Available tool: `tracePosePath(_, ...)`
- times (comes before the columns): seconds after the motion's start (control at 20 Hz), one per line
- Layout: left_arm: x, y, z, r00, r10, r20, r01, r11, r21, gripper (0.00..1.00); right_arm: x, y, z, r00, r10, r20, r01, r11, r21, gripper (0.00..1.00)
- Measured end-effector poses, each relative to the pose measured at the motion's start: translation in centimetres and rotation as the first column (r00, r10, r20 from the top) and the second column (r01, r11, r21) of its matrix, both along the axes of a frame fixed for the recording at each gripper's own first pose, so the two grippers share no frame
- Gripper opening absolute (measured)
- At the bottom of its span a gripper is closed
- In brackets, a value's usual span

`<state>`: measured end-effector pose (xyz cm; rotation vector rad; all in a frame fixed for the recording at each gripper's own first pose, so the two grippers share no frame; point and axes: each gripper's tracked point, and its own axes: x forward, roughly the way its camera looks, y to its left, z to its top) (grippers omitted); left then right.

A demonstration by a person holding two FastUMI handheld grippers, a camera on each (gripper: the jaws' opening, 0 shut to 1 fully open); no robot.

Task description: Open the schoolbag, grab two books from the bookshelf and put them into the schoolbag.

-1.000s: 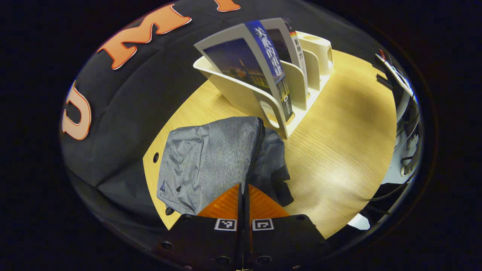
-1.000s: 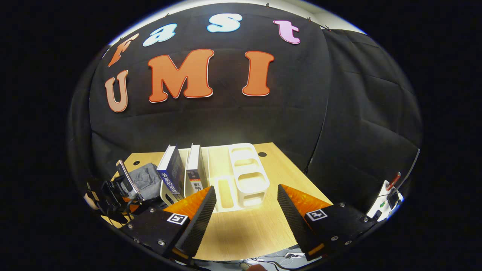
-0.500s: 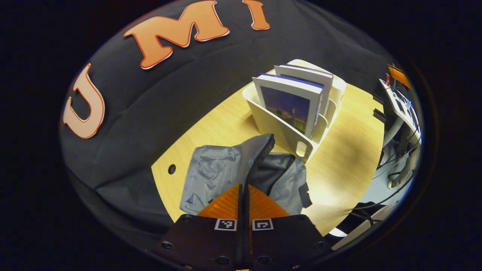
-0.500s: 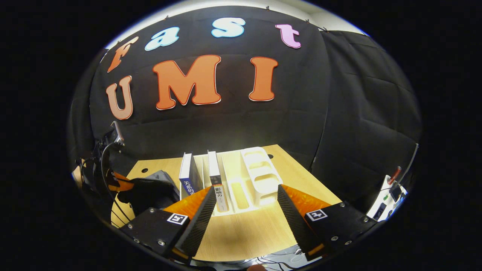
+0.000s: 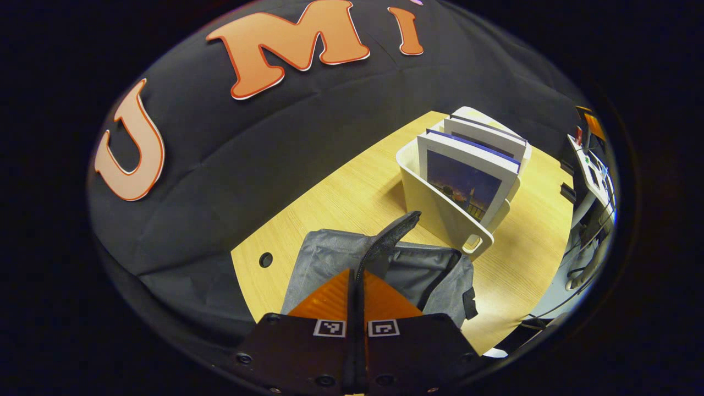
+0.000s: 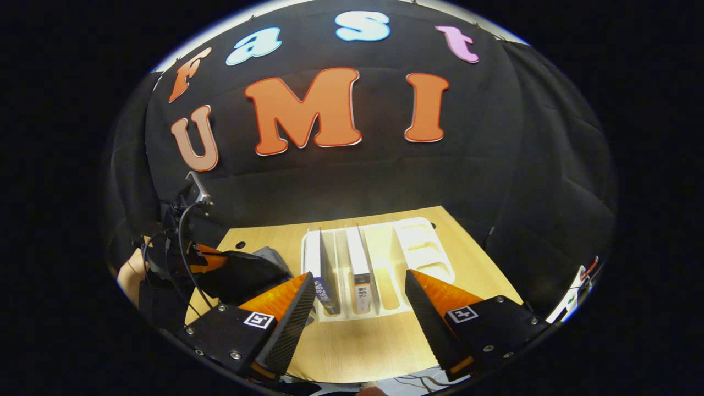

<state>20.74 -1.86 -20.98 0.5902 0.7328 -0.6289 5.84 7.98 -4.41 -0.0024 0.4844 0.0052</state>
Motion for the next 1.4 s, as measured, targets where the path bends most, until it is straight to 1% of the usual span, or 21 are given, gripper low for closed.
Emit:
tracePosePath(0.1, 0.7, -0.1, 0.4, 1.0, 0.005, 0.012, -0.005, 1.0, -0.006, 0.01, 1.5, 2.3, 0.8, 0.996, 0.061, -0.071, -0.06, 0.998, 0.018, 0.98)
tracePosePath(0.2, 1.5, -0.1, 1.7, 0.999, 0.014, 0.037, -0.013, 1.0, -0.023, 0.01, 3.4, 4.0, 1.4, 0.985, 0.107, -0.137, -0.106, 0.994, 0.014, 0.98)
tracePosePath(0.35, 2.5, 0.4, 3.4, 0.998, 0.047, 0.039, -0.044, 0.996, -0.074, 0.0, 6.2, 6.2, 1.7, 0.961, 0.168, -0.221, -0.173, 0.985, -0.005, 0.98)
tracePosePath(0.5, 3.4, 1.4, 3.6, 0.996, 0.075, 0.039, -0.071, 0.993, -0.091, 0.01, 9.1, 7.5, 1.1, 0.934, 0.182, -0.307, -0.202, 0.979, -0.036, 0.98)
tracePosePath(0.65, 3.5, 2.1, 3.5, 0.995, 0.095, 0.029, -0.091, 0.989, -0.115, 0.01, 11.7, 8.7, -0.8, 0.904, 0.17, -0.392, -0.209, 0.976, -0.059, 0.98)
tracePosePath(0.8, 3.7, 2.3, 3.6, 0.994, 0.105, 0.026, -0.1, 0.986, -0.134, 0.01, 13.0, 9.0, -3.9, 0.843, 0.127, -0.522, -0.198, 0.977, -0.083, 0.98)
tracePosePath(0.95, 3.8, 2.4, 3.5, 0.994, 0.106, 0.019, -0.103, 0.984, -0.143, 0.01, 14.3, 9.0, -7.0, 0.812, 0.099, -0.576, -0.223, 0.963, -0.149, 0.99)
tracePosePath(1.05, 3.7, 2.6, 3.3, 0.994, 0.112, 0.009, -0.11, 0.983, -0.149, 0.01, 14.6, 9.8, -8.3, 0.788, 0.096, -0.609, -0.207, 0.972, -0.115, 0.99)
tracePosePath(1.1, 3.7, 2.8, 3.2, 0.993, 0.116, 0.007, -0.114, 0.982, -0.15, 0.01, 15.0, 9.8, -9.0, 0.78, 0.087, -0.62, -0.194, 0.975, -0.107, 0.99)
tracePosePath(1.2, 3.8, 2.9, 3.1, 0.992, 0.124, 0.007, -0.121, 0.98, -0.156, 0.01, 15.5, 8.4, -10.2, 0.769, 0.045, -0.638, -0.173, 0.975, -0.14, 0.99)
tracePosePath(1.3, 3.7, 3.0, 2.9, 0.992, 0.129, -0.003, -0.128, 0.978, -0.163, 0.01, 15.8, 8.4, -11.0, 0.761, 0.034, -0.648, -0.161, 0.977, -0.138, 0.98)
tracePosePath(1.4, 3.4, 3.0, 2.7, 0.991, 0.13, -0.011, -0.13, 0.977, -0.167, 0.01, 15.7, 7.9, -11.9, 0.742, 0.023, -0.67, -0.154, 0.978, -0.137, 0.98)
